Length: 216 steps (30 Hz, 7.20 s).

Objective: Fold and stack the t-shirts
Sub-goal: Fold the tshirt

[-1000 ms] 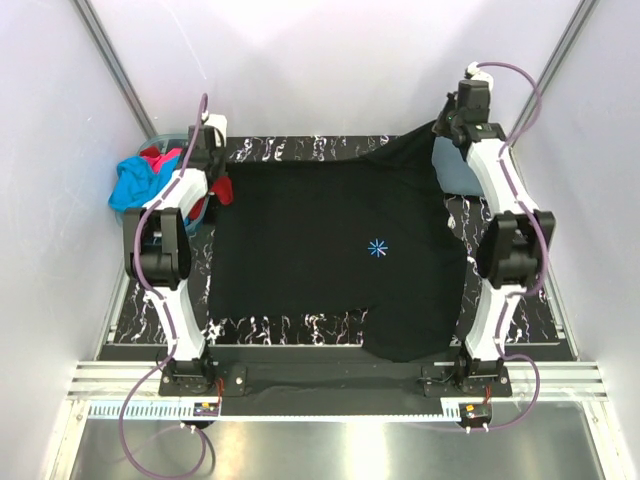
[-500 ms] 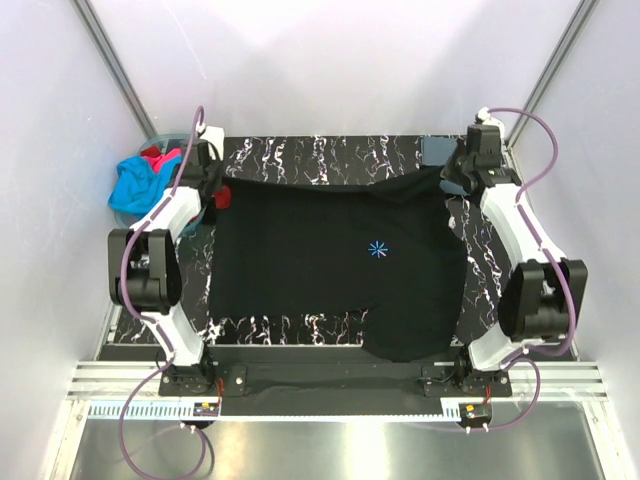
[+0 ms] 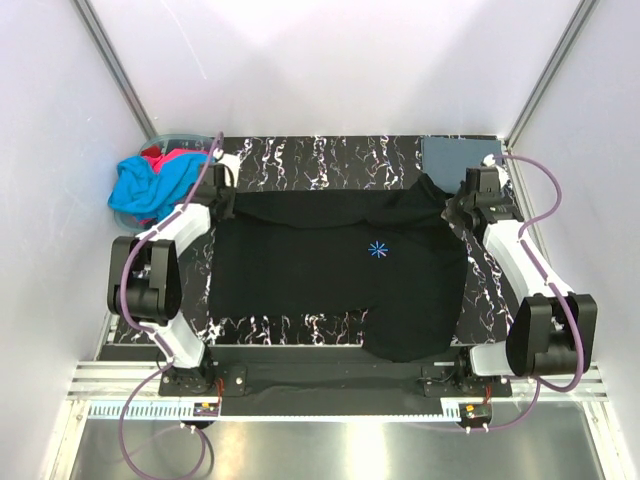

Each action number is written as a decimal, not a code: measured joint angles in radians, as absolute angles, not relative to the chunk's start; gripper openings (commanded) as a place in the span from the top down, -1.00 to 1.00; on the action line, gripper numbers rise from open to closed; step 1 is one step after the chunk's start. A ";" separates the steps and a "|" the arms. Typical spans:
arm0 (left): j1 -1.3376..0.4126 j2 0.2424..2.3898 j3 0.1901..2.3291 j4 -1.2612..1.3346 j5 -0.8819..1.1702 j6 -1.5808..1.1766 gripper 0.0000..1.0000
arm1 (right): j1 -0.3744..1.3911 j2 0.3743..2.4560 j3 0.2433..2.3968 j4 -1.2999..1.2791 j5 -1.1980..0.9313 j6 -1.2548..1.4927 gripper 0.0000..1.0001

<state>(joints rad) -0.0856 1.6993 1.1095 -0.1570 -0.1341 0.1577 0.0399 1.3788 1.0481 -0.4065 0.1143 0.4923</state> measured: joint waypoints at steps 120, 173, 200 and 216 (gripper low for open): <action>-0.261 1.999 1.374 -0.328 0.083 -0.239 -0.34 | -0.003 2.144 1.848 -0.765 0.089 0.131 -0.14; -0.262 2.011 1.375 -0.363 -0.016 -0.233 -0.38 | -0.224 2.101 1.694 -0.592 -0.108 0.300 0.73; -0.247 2.014 1.388 -0.397 -0.017 -0.233 -0.39 | -0.428 2.073 1.283 0.257 -0.833 0.848 0.54; -0.247 2.014 1.388 -0.400 -0.023 -0.233 -0.40 | -0.449 2.082 1.259 0.271 -0.800 0.899 0.21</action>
<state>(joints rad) -0.2474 2.0140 1.3884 -0.3996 -0.0235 -0.2333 -0.4492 2.0819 1.2591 0.2707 -0.8001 0.8993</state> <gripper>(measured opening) 0.697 0.353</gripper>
